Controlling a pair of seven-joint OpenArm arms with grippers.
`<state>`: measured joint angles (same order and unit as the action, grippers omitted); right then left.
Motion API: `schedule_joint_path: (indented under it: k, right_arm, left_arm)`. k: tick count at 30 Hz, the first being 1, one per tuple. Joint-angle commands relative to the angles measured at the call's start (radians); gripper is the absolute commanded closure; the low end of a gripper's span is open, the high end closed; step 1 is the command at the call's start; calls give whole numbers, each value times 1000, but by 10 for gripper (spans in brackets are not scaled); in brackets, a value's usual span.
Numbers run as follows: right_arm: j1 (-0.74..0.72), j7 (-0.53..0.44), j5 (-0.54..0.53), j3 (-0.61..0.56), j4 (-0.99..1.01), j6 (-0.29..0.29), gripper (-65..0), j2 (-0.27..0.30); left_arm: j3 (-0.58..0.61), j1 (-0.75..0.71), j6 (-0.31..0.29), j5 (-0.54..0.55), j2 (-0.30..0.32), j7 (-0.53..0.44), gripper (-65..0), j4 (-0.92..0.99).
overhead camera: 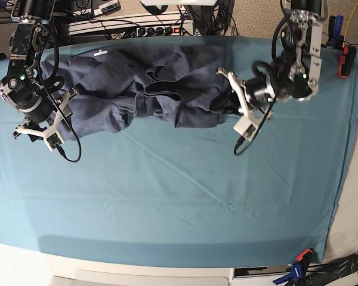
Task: Fold the T-shirt properly
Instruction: 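Lower the folded end onto the shirt middle and open the left gripper, then grasp the folded stack near its middle with the left gripper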
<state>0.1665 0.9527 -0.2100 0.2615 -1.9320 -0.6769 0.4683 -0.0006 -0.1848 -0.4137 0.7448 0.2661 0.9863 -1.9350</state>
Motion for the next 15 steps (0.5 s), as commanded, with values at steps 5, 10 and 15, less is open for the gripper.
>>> schedule_joint_path:
  k: [5, 10, 15]
  right_arm:
    - [-11, -19, -6, 9, -18, 9, -295, 22]
    - [-11, -19, -6, 8, -18, 9, -295, 22]
    - [-12, -22, -6, 8, -18, 9, -295, 22]
  left_arm:
    - [-2, -3, -5, 10, -74, -45, 0, -22]
    - [48, -3, 29, -87, -100, -53, 0, -17]
    - [155, -2, 82, -178, -100, -75, 0, 8]
